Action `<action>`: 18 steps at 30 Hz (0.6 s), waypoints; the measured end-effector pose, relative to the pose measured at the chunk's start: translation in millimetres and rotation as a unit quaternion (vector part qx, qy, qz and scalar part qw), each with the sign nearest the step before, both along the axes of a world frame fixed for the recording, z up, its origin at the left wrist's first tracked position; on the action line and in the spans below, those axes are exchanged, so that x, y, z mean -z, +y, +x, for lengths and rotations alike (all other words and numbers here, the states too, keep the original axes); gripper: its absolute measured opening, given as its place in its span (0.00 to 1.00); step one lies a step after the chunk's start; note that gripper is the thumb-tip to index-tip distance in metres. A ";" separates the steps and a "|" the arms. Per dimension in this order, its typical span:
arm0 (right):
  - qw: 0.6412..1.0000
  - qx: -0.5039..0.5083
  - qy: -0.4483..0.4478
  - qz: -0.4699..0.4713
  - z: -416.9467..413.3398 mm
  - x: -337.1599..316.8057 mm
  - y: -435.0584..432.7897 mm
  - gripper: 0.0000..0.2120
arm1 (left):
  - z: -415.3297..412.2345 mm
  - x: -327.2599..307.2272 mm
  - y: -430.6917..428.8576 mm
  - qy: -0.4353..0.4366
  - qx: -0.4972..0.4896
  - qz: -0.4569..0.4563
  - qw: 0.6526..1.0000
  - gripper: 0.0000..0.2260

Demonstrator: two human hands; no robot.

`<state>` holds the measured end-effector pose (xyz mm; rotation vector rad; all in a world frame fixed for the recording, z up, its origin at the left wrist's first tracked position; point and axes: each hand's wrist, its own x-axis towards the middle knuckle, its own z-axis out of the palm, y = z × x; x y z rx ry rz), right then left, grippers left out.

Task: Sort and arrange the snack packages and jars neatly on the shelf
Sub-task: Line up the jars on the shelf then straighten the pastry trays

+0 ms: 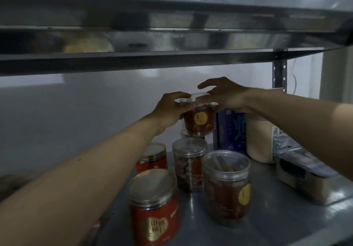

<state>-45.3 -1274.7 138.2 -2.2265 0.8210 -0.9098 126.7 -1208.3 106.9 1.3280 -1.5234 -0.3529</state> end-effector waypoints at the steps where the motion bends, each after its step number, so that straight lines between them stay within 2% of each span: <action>1: 1.000 0.005 0.002 -0.001 -5.3 2.3 -0.9 0.27 | -4.2 2.2 -2.9 -0.001 0.004 0.003 1.000 0.16; 5: 0.999 0.032 0.024 -0.012 -23.3 11.6 -7.7 0.24 | -18.7 11.3 -15.6 -0.013 0.016 0.021 1.000 0.15; 18: 0.994 0.030 0.075 0.070 -43.7 58.6 -23.4 0.23 | -30.6 38.4 -32.9 -0.129 0.038 0.125 0.983 0.21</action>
